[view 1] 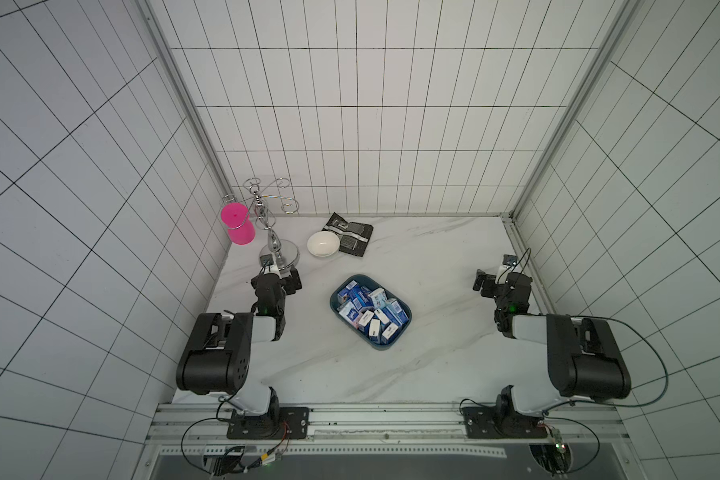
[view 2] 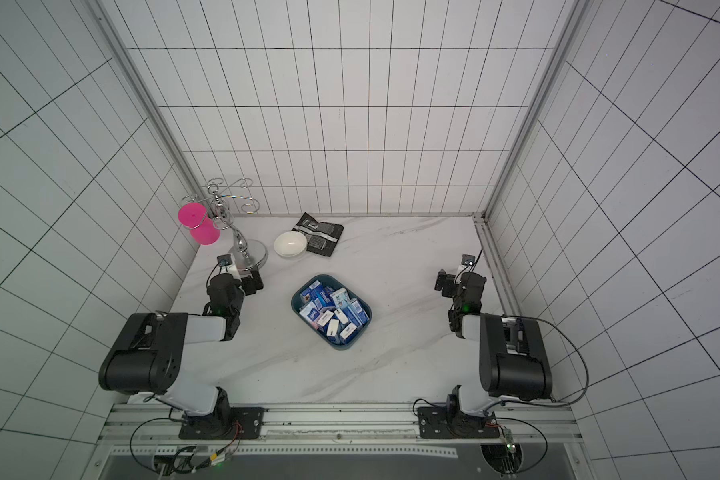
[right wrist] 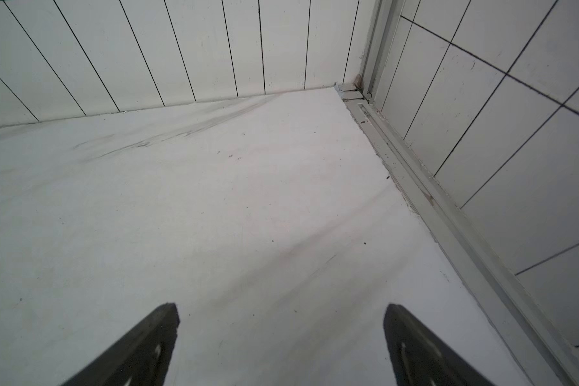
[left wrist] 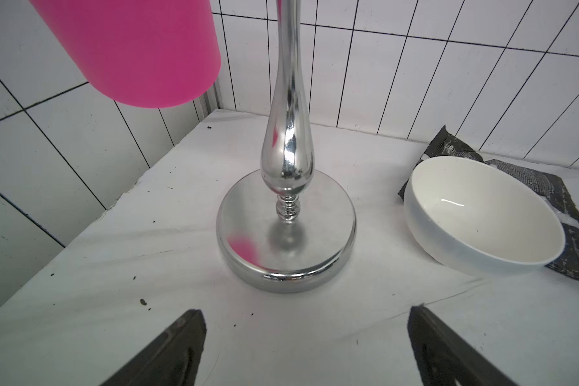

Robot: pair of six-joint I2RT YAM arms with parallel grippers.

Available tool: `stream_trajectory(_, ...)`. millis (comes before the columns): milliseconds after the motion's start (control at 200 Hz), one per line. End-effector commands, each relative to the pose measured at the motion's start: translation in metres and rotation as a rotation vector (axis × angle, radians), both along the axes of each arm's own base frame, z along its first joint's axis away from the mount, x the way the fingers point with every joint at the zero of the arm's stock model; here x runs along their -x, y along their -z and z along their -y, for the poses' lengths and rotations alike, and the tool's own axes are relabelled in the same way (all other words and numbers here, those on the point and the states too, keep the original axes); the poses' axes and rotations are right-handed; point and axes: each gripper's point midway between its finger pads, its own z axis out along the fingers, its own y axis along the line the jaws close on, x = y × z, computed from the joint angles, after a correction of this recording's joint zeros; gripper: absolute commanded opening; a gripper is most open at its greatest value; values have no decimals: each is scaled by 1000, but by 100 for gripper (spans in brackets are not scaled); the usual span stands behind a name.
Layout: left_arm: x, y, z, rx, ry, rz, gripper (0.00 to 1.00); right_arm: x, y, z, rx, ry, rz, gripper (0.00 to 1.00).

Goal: Take the pocket tissues out of the storage box
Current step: Pick up the pocket tissues from the storage box.

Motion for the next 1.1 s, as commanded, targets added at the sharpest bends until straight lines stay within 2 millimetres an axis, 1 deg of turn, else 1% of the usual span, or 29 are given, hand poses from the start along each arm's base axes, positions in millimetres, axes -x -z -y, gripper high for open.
stream_trajectory(0,-3,-10,-2,-3,-12,28,98,5,6,0,6,-7,-9,99)
stream_trajectory(660,-3,-11,-3,1,-15,31,98,4,7,0,-1,-7,-11,99)
stream_trajectory(750,-4,-8,-4,3,-17,20,98,4,7,1,0,-5,-13,99)
stream_trajectory(855,-1,-11,-5,28,0,36,98,4,7,1,0,-5,-13,99)
stream_trajectory(1000,-2,-13,-7,30,-9,38,98,5,7,1,2,-7,-12,99)
stream_trajectory(1094,0,-18,-13,32,-50,52,98,4,5,-7,0,-57,-14,99)
